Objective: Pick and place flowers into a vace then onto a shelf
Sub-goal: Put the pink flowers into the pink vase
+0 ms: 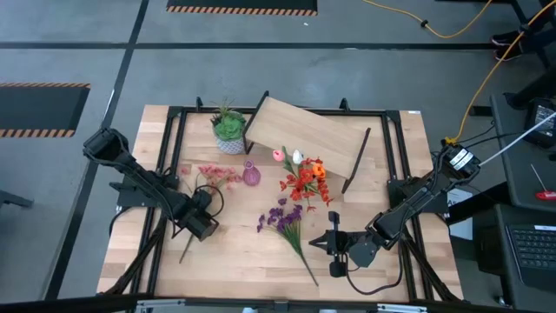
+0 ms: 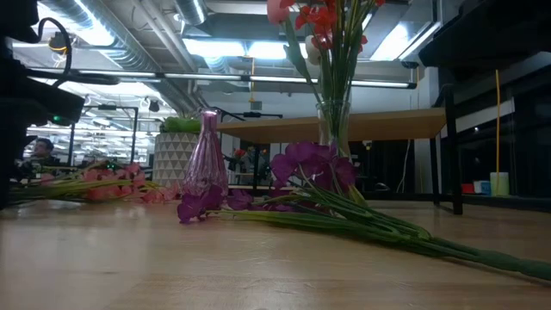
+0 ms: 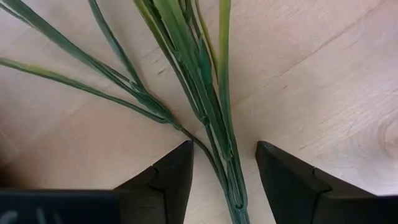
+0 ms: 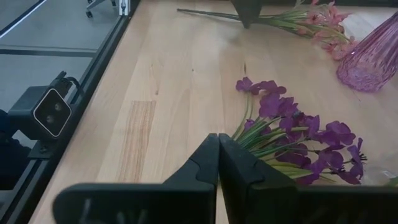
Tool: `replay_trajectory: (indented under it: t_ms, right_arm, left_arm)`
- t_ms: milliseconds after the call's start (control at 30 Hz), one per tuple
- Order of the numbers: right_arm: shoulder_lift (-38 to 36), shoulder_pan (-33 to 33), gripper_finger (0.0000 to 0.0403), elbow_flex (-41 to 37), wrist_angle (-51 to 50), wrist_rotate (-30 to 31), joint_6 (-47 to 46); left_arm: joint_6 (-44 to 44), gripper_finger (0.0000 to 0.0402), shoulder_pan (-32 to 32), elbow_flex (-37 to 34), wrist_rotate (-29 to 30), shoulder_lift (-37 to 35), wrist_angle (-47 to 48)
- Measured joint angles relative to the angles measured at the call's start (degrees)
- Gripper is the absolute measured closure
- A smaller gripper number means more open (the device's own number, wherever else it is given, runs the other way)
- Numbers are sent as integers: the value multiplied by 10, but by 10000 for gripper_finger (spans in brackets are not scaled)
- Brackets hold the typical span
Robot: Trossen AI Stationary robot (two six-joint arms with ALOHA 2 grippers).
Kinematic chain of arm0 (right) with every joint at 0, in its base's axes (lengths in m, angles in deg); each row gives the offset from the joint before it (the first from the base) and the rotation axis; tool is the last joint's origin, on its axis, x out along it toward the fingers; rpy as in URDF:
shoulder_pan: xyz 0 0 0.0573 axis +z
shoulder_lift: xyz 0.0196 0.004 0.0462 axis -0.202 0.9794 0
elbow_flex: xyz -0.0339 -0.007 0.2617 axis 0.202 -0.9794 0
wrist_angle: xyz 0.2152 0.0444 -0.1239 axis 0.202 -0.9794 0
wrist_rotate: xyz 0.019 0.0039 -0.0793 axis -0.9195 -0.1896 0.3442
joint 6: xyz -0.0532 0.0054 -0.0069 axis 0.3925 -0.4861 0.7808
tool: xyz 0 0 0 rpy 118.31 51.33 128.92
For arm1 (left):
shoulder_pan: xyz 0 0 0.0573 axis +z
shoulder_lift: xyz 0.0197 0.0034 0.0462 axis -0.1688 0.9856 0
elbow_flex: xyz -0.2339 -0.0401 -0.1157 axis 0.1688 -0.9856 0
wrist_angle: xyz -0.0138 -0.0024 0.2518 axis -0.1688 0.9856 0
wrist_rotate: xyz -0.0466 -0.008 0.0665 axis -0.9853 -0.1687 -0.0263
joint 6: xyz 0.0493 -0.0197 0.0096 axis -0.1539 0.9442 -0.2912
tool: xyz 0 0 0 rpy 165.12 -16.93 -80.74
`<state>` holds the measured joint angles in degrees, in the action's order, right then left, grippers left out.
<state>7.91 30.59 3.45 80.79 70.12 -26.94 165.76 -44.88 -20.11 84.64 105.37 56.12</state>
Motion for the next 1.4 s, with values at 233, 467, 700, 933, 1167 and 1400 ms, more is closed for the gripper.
replay_trajectory:
  t_ms: [233, 467, 700, 933, 1167, 1400]
  right_arm:
    - [0, 0, 389, 0, 1, 0, 0]
    - [0, 0, 389, 0, 1, 0, 0]
    - [0, 0, 389, 0, 1, 0, 4]
    - [0, 0, 389, 0, 1, 0, 11]
    - [0, 0, 389, 0, 1, 0, 11]
    - [0, -6, 389, 0, 1, 0, 13]
  left_arm:
    - [-1, 265, 0, 0, 14, 1, 1]
    - [-28, 360, 0, -1, 23, 1, -3]
    - [-28, 395, -23, -3, 40, -7, -1]
    - [-1, 396, -67, -4, 46, -61, 27]
    - [85, 397, -118, -3, 109, -134, 100]
    - [98, 398, -155, -3, 203, -197, 123]
